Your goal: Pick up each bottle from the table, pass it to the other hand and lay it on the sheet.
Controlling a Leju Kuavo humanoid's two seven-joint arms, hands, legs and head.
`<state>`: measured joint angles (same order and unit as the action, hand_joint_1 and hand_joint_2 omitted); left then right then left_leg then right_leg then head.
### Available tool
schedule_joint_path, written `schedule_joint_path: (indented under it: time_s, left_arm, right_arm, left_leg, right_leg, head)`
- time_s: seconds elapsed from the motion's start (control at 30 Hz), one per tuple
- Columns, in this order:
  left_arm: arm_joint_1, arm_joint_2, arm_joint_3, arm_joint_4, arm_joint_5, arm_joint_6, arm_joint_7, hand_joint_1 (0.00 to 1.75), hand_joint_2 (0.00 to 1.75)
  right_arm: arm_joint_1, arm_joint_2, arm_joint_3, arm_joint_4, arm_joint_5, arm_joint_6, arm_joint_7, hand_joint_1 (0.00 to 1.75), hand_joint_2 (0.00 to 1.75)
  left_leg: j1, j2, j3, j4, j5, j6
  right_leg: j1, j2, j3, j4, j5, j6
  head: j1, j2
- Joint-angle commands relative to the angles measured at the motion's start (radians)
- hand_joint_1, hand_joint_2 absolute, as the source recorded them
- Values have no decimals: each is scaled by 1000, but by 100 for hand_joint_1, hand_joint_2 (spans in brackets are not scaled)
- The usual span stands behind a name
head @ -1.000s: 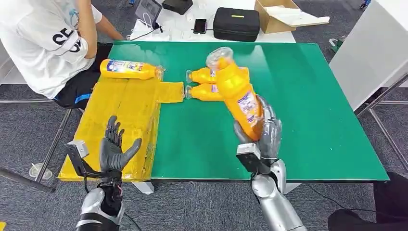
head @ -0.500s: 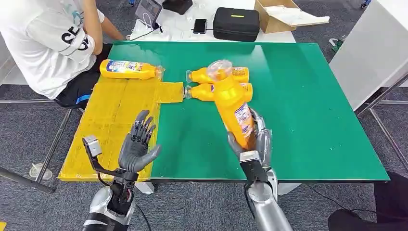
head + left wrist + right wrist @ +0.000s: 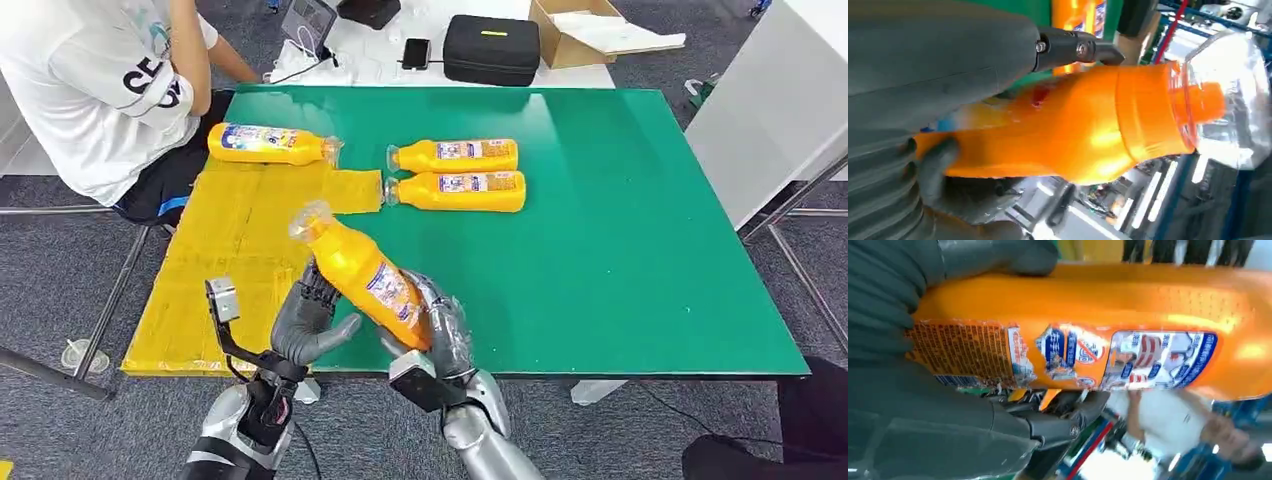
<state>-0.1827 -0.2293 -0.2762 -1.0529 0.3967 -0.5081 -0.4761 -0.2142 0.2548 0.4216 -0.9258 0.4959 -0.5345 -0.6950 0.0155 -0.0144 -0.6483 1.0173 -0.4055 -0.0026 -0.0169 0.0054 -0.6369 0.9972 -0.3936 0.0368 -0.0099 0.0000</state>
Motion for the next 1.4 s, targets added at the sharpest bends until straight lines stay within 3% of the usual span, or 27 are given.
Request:
schedule_joint_path:
  time_s: [0.03,0.77,0.8,0.83,0.87,1.27,1.3,1.33,1.37,1.4]
  left_arm:
    - [-71,33,-44,128,24,-7,20,0,175]
    - [-58,16,-6,93,150,-34,60,0,175]
    - [-55,15,-7,90,151,-34,59,10,175]
    - [-55,15,-7,90,151,-34,59,68,175]
    - [-53,14,-8,87,152,-36,58,175,175]
    - [-40,18,-13,34,70,3,17,175,175]
    - [-41,18,-11,35,70,5,17,175,175]
    - [-42,16,-6,35,74,5,17,175,175]
    - [-43,14,-1,37,81,7,20,175,175]
    - [-44,14,4,37,82,12,21,175,175]
  right_arm:
    - [-84,22,119,219,45,-17,-3,175,175]
    - [-100,36,131,335,57,41,18,175,175]
    - [-100,36,131,335,58,42,20,175,175]
    - [-100,36,131,335,58,42,20,175,175]
    - [-100,37,130,332,57,44,22,175,175]
    - [-98,37,100,302,53,52,31,171,175]
    - [-98,37,98,301,52,52,31,164,175]
    - [-96,38,95,298,49,52,29,127,175]
    - [-95,39,89,294,41,56,27,51,175]
    - [-92,40,83,288,35,55,24,12,175]
  left_leg:
    - [1,3,7,-1,-2,1]
    - [0,0,4,-1,-1,1]
    - [0,1,2,0,-1,1]
    - [1,1,4,0,-2,1]
    - [1,2,3,0,-1,1]
    - [0,3,2,0,-1,0]
    - [0,3,2,0,-1,1]
    - [1,3,3,0,-1,1]
    - [0,3,2,0,-1,1]
    - [1,3,4,0,-2,1]
  right_leg:
    - [2,1,7,-2,-1,-2]
    - [1,-2,4,-1,-1,-1]
    - [1,-1,2,-1,-1,-1]
    - [1,-2,4,-1,-2,-1]
    - [1,-1,3,-1,-1,-1]
    - [1,-1,1,0,-1,-1]
    - [1,-1,1,0,-1,-1]
    - [1,-1,3,-1,-1,-1]
    - [1,-2,2,0,-1,-1]
    - [1,-2,4,-1,-2,-2]
  head:
    - [0,0]
    - [0,0]
    - [0,0]
    - [0,0]
    - [0,0]
    - [0,0]
    - [0,0]
    - [0,0]
    - [0,0]
    - [0,0]
